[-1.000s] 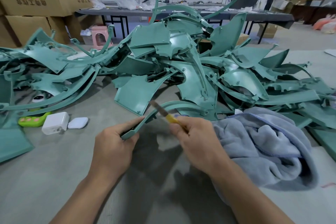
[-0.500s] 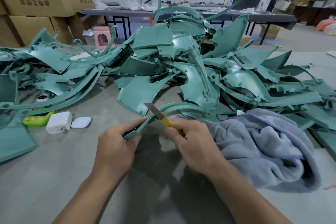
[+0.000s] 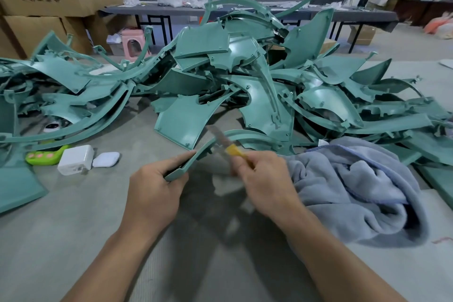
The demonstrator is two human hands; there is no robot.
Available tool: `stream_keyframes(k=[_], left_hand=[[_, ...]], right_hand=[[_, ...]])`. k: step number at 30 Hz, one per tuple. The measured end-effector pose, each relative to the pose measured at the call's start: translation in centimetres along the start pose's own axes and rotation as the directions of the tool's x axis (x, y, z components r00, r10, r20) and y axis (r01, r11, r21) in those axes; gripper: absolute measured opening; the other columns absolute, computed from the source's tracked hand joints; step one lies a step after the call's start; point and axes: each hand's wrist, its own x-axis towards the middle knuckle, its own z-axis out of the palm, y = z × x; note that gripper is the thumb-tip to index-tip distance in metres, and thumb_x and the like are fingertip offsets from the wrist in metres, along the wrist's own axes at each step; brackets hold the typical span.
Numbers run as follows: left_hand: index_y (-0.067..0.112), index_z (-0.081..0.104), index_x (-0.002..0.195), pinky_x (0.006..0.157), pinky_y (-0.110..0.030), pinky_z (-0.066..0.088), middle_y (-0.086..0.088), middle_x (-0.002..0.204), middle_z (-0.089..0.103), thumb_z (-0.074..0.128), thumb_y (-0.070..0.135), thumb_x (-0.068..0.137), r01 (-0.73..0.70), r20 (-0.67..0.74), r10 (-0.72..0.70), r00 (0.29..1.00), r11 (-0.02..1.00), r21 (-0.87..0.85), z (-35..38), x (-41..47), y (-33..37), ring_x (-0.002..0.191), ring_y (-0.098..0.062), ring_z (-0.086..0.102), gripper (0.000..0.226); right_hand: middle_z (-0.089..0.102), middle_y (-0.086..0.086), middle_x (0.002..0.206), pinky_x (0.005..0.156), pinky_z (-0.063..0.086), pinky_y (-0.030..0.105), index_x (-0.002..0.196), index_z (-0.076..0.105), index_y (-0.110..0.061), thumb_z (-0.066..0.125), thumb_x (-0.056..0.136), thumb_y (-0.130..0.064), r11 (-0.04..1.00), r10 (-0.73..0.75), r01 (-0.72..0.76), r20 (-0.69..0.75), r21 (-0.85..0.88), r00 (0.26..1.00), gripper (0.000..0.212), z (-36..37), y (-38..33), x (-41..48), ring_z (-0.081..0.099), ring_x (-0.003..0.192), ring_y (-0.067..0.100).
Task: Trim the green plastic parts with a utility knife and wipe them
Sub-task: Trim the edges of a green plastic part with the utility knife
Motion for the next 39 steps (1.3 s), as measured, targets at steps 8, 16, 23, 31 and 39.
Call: stream_keyframes(k=[8,16,23,31,39], left_hand=[[0.065,0.068,0.106,0.072,0.000,0.045,0.036,0.096,0.072,0.074,0.022,0.088,-0.019,-0.009,0.019,1.000,1.000,-0.006,-0.2,-0.1,0.0,0.092,0.015,0.066,0.047],[0.069,0.068,0.098,0.072,0.003,0.042,0.038,0.095,0.071,0.073,0.016,0.087,-0.036,-0.010,0.036,0.999,0.999,0.002,-0.3,-0.1,0.4,0.093,0.019,0.064,0.055],[0.070,0.068,0.096,0.070,0.002,0.042,0.038,0.093,0.071,0.074,0.010,0.089,-0.063,-0.003,0.063,0.998,0.998,0.008,-0.2,0.0,0.2,0.091,0.017,0.065,0.061],[0.028,0.073,0.124,0.109,-0.017,0.042,0.024,0.127,0.065,0.063,-0.002,0.081,-0.367,-0.067,0.386,0.920,0.908,0.201,-0.4,-0.4,0.0,0.123,0.006,0.059,0.053],[0.021,0.069,0.129,0.112,-0.032,0.044,0.011,0.132,0.065,0.060,-0.004,0.084,-0.502,-0.049,0.535,0.844,0.818,0.281,-0.6,-0.3,-0.3,0.131,-0.002,0.056,0.051]], right_hand=[[0.044,-0.009,0.042,0.039,0.029,0.019,0.063,0.061,-0.008,0.058,0.100,-0.034,0.997,0.070,-0.065,-0.120,0.043,0.990,0.045,-1.6,0.2,0.2,0.039,0.040,0.007],[0.051,-0.002,0.049,0.044,0.027,0.030,0.058,0.056,-0.010,0.056,0.098,-0.031,0.919,0.363,-0.387,-0.226,-0.074,0.904,0.046,-2.2,1.8,1.4,0.048,0.050,0.019],[0.036,-0.009,0.042,0.040,0.024,0.020,0.064,0.060,-0.003,0.060,0.093,-0.031,0.991,-0.033,0.042,-0.070,0.127,0.997,0.040,-1.2,-0.1,-0.4,0.032,0.040,0.008],[0.043,0.002,0.042,0.053,0.037,0.043,0.050,0.056,-0.006,0.057,0.079,-0.027,0.898,0.408,-0.344,-0.233,0.273,0.883,0.036,-4.1,2.5,1.9,0.040,0.046,0.021],[0.050,-0.010,0.065,0.066,0.036,0.029,0.066,0.052,-0.012,0.051,0.096,-0.020,0.941,0.083,0.002,-0.236,0.338,0.968,0.031,-4.2,0.8,0.4,0.045,0.061,0.006]])
